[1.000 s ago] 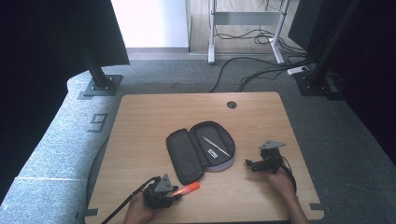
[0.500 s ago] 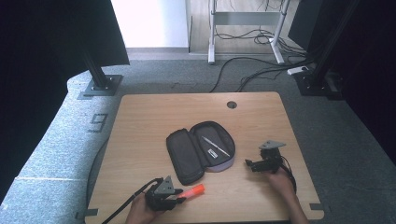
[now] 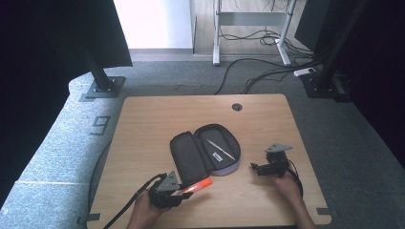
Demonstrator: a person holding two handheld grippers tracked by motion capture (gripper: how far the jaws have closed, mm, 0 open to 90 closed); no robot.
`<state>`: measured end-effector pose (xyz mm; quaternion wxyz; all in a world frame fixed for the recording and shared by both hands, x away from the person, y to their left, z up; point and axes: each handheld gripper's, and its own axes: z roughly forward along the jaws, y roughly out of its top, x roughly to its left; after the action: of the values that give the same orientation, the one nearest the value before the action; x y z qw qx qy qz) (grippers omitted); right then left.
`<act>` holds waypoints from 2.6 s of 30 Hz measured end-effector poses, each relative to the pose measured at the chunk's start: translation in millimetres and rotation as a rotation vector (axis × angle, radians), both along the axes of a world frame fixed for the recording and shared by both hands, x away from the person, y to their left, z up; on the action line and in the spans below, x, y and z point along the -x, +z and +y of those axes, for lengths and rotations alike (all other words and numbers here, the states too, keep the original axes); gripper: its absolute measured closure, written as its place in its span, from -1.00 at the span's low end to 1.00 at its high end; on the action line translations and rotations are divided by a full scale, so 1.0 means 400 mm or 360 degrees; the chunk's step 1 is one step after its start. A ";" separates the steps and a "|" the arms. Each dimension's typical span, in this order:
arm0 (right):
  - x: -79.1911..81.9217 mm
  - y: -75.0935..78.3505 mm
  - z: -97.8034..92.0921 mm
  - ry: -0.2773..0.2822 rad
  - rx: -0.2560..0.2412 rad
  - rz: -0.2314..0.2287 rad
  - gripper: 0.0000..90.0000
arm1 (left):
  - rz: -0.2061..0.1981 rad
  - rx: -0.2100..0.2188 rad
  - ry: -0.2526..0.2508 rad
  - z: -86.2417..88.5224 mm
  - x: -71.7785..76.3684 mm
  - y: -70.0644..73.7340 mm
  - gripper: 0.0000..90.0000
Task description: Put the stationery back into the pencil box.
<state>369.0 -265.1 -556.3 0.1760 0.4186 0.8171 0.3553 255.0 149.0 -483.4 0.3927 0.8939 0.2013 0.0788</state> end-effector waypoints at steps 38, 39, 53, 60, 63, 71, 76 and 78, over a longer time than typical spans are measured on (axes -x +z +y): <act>0.002 0.000 0.000 0.0003 -0.0003 -0.0005 -0.86 | -0.0045 0.0014 0.0262 -0.134 -0.284 0.067 0.48; 0.001 0.000 0.000 0.0003 -0.0003 -0.0005 -0.86 | -0.0050 0.0023 0.0266 -0.138 -0.290 0.066 0.48; 0.001 0.000 0.000 0.0003 -0.0003 -0.0006 -0.86 | -0.0027 0.0017 0.0337 -0.201 -0.370 0.021 0.48; 0.001 0.000 0.000 0.0004 -0.0001 -0.0006 -0.86 | 0.0013 -0.0013 0.0365 -0.215 -0.396 -0.022 0.48; 0.002 0.000 0.000 0.0003 -0.0004 -0.0005 -0.86 | 0.0024 -0.0018 0.0362 -0.219 -0.400 -0.031 0.48; 0.002 0.000 0.000 0.0002 -0.0003 -0.0005 -0.86 | 0.0050 -0.0056 0.0367 -0.230 -0.410 -0.057 0.48; 0.002 0.000 0.000 0.0003 -0.0003 -0.0005 -0.86 | 0.0085 -0.0093 0.0357 -0.231 -0.416 -0.070 0.47; 0.001 0.000 0.000 0.0005 -0.0001 -0.0006 -0.86 | 0.0085 -0.0106 0.0360 -0.231 -0.416 -0.075 0.46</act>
<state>368.4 -265.3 -556.3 0.1768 0.4168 0.8172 0.3566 421.3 56.5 -513.3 0.3457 0.8799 0.3085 0.1052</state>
